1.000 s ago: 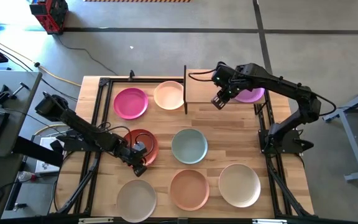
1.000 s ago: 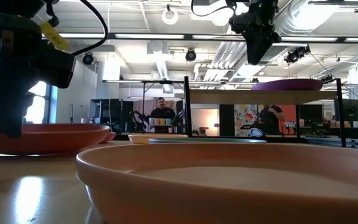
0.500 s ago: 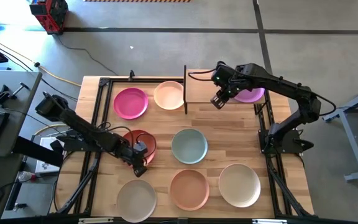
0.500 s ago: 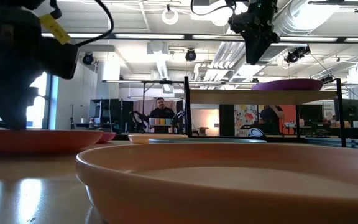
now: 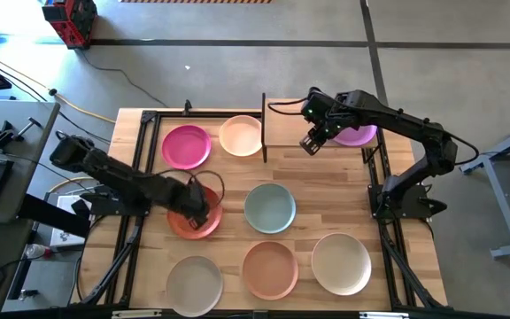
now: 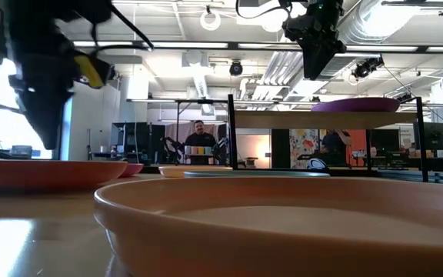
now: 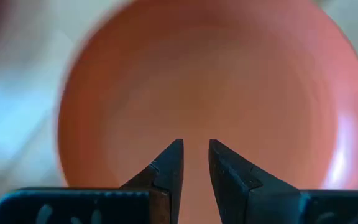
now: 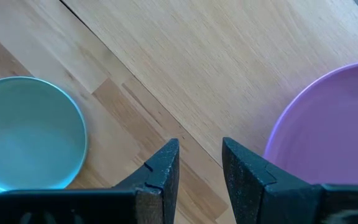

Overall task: Place and stack plates onto a shelf
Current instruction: Stack the orange plate on top of the violet plate on the shelf

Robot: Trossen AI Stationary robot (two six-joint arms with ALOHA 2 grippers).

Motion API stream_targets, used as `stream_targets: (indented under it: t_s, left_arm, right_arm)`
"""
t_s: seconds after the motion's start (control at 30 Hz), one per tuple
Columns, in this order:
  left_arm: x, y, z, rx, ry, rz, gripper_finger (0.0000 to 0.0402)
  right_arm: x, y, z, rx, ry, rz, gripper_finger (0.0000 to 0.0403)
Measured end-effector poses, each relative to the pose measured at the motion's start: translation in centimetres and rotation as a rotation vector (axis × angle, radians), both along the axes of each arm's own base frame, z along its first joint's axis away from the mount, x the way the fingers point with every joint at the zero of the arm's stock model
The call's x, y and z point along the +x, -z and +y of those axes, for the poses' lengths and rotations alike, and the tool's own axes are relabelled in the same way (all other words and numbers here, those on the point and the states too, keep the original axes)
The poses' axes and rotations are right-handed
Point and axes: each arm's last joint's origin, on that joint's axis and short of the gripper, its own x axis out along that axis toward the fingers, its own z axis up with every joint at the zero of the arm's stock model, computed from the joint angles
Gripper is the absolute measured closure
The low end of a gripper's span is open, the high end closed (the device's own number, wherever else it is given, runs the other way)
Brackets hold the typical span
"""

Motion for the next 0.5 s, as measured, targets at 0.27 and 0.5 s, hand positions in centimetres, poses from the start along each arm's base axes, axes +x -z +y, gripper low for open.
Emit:
stream_targets:
  t_s: [0.27, 0.5]
  left_arm:
    - [1.2, -0.1, 3.9, -0.067, 0.003, -0.017, 0.0337]
    - [1.9, -0.5, 5.8, -0.134, 0.179, -0.061, 0.0337]
  right_arm:
    - [0.0, 0.0, 0.0, 0.000, 0.000, 0.000, 0.0306]
    - [0.0, 0.0, 0.0, 0.000, 0.000, 0.000, 0.0306]
